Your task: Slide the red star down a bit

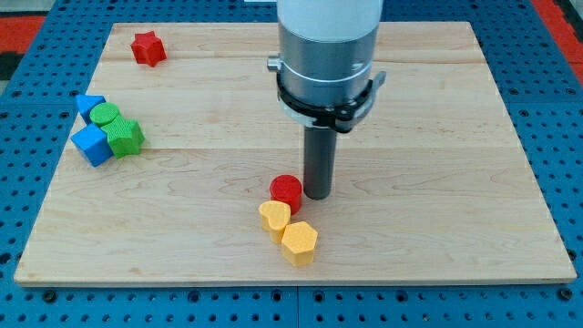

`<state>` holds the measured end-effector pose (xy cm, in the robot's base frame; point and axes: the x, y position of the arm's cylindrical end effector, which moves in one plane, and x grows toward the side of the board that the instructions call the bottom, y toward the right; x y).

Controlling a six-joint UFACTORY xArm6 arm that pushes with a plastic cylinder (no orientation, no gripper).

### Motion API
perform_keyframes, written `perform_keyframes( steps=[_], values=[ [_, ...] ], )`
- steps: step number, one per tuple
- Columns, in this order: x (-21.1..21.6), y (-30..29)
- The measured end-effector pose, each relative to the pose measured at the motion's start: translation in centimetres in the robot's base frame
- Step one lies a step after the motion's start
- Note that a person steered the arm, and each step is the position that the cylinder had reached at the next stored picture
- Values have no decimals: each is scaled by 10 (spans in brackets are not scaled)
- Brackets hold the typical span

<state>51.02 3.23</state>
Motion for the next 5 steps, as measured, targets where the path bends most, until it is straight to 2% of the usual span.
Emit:
perform_keyframes(
  steps=[1, 2, 5],
  values=[
    [-5, 2],
    [-78, 23],
    [-235, -80]
  ],
)
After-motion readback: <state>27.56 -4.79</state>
